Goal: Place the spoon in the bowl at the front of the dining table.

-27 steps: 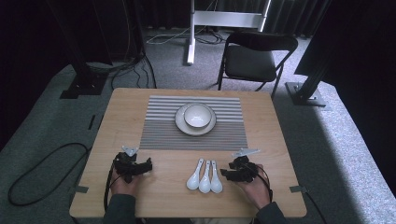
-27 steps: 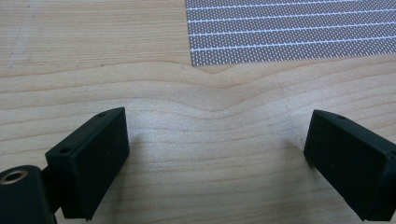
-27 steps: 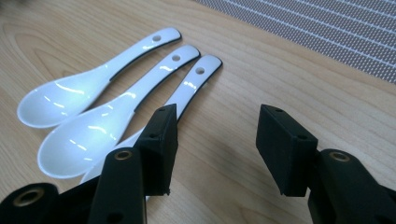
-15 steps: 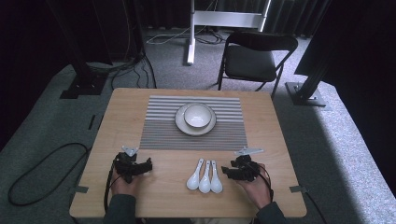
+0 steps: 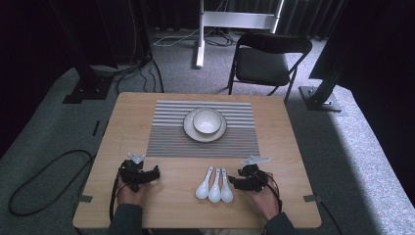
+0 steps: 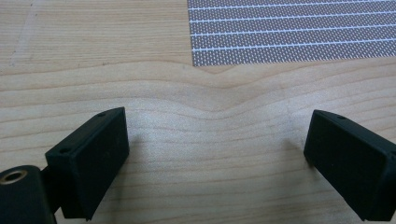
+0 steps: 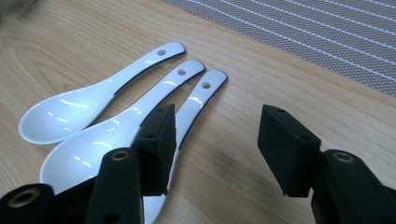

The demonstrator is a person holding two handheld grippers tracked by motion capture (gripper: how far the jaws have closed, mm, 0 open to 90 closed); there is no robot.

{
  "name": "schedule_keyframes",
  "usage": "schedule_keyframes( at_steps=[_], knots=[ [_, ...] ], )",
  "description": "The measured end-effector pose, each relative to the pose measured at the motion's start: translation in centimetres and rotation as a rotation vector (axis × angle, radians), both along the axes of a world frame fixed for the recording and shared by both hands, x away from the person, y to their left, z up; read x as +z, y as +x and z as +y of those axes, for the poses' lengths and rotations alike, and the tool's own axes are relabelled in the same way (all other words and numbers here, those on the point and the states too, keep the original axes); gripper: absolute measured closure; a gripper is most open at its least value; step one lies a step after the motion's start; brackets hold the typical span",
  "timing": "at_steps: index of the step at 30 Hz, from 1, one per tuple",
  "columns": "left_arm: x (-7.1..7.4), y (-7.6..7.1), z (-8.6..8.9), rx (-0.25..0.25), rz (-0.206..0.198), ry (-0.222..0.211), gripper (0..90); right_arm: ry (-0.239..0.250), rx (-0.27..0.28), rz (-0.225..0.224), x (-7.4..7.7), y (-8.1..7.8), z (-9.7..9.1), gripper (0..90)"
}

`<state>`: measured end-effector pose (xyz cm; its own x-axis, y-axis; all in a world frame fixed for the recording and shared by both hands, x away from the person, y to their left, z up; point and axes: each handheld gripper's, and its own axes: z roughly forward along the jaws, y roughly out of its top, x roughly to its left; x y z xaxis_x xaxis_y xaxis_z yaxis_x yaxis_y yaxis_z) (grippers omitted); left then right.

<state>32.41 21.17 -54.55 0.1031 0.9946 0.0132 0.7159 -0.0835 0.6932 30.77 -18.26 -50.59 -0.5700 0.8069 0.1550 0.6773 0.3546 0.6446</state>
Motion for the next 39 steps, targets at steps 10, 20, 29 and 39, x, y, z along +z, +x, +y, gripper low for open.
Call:
schedule_keyframes(
  at_steps=[10, 20, 29, 39],
  knots=[
    [0.0, 0.0, 0.0, 0.000, 0.000, 0.000, 7.0, 0.002, 0.020, 0.002, -0.2, -0.1, 1.0, 46.4],
    [0.0, 0.0, 0.0, 0.001, 0.000, 0.000, 7.0, 0.000, 0.034, 0.014, -0.6, 0.0, 2.0, 46.4],
    [0.0, 0.0, 0.0, 0.000, 0.000, 0.000, 7.0, -0.013, 0.041, 0.019, -1.1, 0.1, 2.8, 49.9],
    [0.0, 0.0, 0.0, 0.001, -0.001, 0.000, 7.0, -0.040, 0.035, 0.029, -1.9, 0.3, 3.4, 55.0]
  ],
)
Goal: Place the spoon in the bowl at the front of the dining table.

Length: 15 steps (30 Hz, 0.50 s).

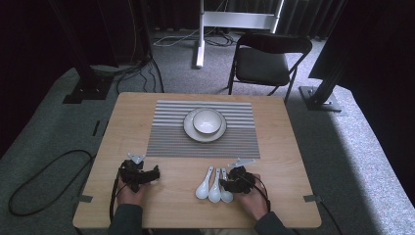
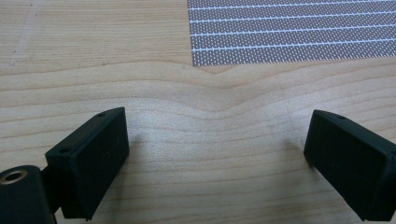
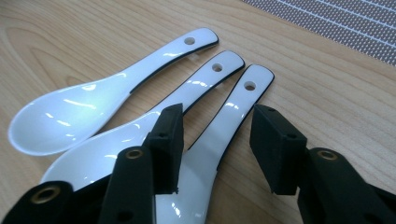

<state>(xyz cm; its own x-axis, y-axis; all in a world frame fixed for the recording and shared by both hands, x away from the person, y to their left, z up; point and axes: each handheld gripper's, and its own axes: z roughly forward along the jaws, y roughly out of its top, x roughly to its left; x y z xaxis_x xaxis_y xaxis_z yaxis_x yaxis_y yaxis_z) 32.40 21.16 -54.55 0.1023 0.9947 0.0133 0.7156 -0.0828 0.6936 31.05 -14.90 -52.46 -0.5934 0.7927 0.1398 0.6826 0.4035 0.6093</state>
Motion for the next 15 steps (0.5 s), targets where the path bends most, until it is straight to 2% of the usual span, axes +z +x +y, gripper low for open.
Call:
schedule_keyframes(
  at_steps=[13, 15],
  knots=[
    [0.00, 0.00, 0.00, 0.000, 0.000, -0.001, 7.0, -0.048, -0.013, -0.015, -0.30, 0.18, 0.35, 64.7],
    [0.00, 0.00, 0.00, 0.000, 0.000, 0.000, 7.0, -0.067, -0.013, -0.026, -0.28, 0.18, 0.36, 66.4]
  ],
)
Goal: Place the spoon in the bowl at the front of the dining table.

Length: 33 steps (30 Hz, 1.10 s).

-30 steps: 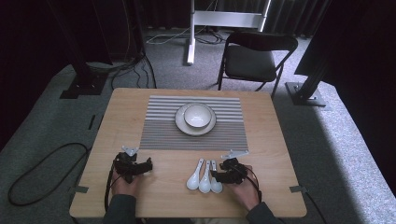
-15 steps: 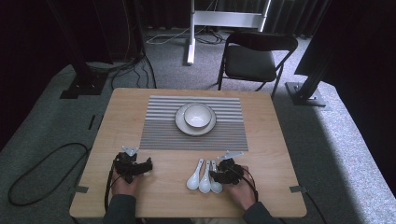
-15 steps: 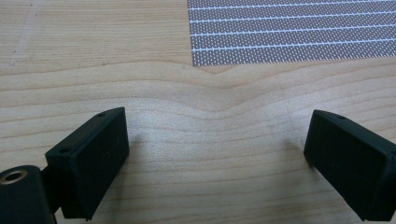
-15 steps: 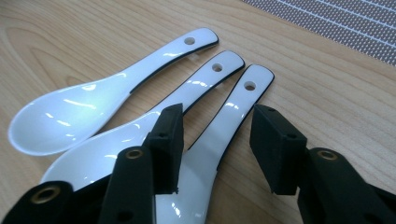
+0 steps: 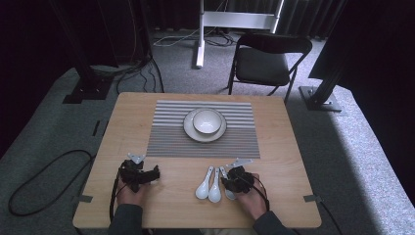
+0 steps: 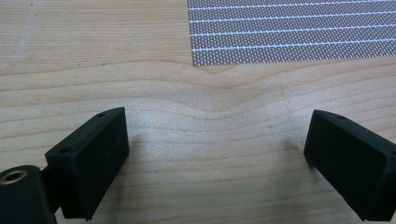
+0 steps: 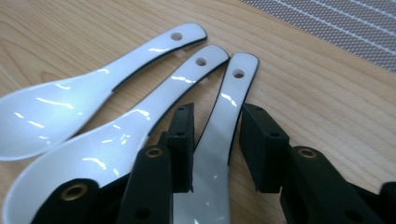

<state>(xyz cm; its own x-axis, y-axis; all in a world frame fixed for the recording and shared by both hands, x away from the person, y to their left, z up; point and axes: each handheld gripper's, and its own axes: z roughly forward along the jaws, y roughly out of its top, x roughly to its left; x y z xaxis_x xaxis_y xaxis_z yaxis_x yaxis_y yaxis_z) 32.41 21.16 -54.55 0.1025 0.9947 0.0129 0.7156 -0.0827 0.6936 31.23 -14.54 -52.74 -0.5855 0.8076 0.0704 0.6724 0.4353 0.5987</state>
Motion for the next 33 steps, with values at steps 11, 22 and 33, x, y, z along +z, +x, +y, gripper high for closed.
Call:
schedule_keyframes(
  at_steps=[11, 22, 33],
  knots=[
    [0.00, 0.00, 0.00, 0.000, 0.000, 0.000, 7.0, -0.056, -0.003, -0.030, 0.01, 0.01, 0.41, 68.3],
    [0.00, 0.00, 0.00, 0.000, 0.000, 0.000, 7.0, -0.060, 0.009, -0.044, -0.04, -0.12, 0.41, 73.1],
    [0.00, 0.00, 0.01, -0.001, 0.000, 0.001, 7.0, -0.044, 0.005, -0.054, -0.02, -0.22, 0.16, 73.4]
  ],
)
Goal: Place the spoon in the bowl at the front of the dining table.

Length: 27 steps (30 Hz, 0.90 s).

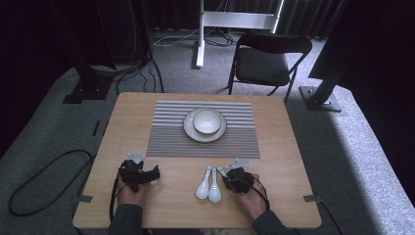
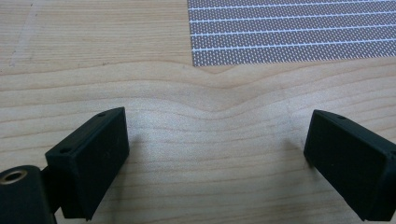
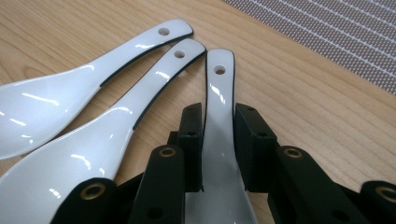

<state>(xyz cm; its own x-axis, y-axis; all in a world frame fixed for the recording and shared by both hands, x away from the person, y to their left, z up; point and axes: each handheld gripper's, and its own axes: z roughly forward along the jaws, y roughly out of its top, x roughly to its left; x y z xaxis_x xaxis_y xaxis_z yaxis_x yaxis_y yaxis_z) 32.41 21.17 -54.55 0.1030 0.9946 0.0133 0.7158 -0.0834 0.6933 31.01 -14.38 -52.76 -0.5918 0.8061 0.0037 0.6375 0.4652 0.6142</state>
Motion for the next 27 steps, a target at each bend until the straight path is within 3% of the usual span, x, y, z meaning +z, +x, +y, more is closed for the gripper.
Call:
schedule_keyframes(
  at_steps=[6, 13, 27],
  knots=[
    [0.0, 0.0, 0.0, 0.001, 0.000, 0.000, 7.0, 0.028, 0.008, -0.017, 0.5, 0.0, -0.3, 73.4],
    [0.0, 0.0, 0.0, 0.001, 0.000, 0.000, 7.0, 0.095, 0.008, -0.063, 1.7, -0.2, -1.3, 73.5],
    [0.0, 0.0, 0.0, 0.001, 0.000, 0.000, 7.0, 0.122, -0.006, -0.150, 3.4, -0.6, -2.2, 73.6]
  ],
)
